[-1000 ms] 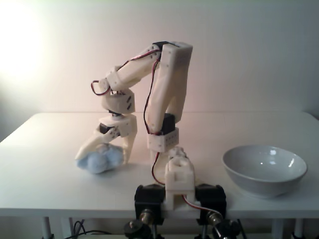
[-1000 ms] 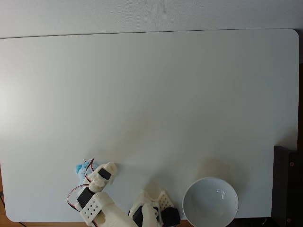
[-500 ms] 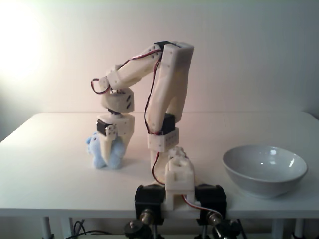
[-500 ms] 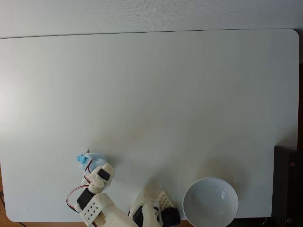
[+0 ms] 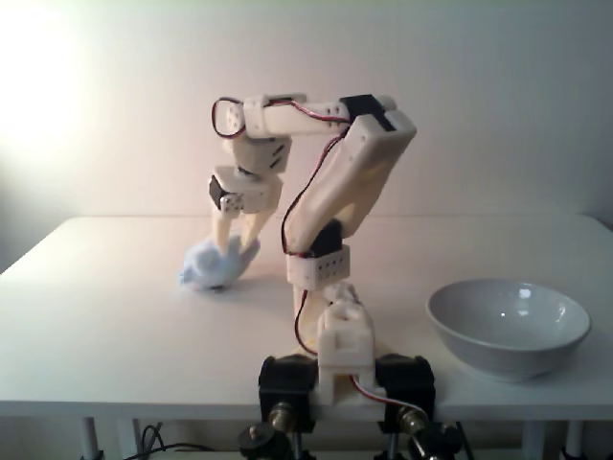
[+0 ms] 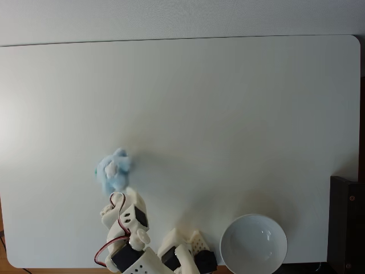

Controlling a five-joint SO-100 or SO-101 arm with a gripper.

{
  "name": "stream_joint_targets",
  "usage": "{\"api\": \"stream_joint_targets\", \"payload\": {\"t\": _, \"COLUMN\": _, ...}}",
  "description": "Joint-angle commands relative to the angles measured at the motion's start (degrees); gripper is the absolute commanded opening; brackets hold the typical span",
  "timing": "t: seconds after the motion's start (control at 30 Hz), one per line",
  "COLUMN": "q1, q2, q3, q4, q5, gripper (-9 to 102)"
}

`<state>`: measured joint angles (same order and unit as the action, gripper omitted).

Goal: Grasp a skyblue doll and put it into the bowl.

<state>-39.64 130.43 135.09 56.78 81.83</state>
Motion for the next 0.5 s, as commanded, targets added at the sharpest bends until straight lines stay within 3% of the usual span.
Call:
{"api": "stream_joint_targets", "payload": {"t": 0.0, "q1": 2.9, "q2": 8.79, "q3": -0.18, "q4": -0.26, "q5": 0.26, "gripper": 7}}
{"api": "stream_joint_targets", "payload": {"t": 0.27, "q1": 7.29, "q2": 18.63, "q3": 0.09, "q4": -0.26, "q5": 0.0, "gripper": 11}}
{"api": "stream_joint_targets", "payload": {"t": 0.37, "q1": 7.29, "q2": 18.63, "q3": 0.09, "q4": -0.53, "q5": 0.09, "gripper": 23}}
{"api": "stream_joint_targets", "payload": {"t": 0.47, "q1": 7.47, "q2": 18.54, "q3": -0.7, "q4": -1.23, "q5": 0.0, "gripper": 42}}
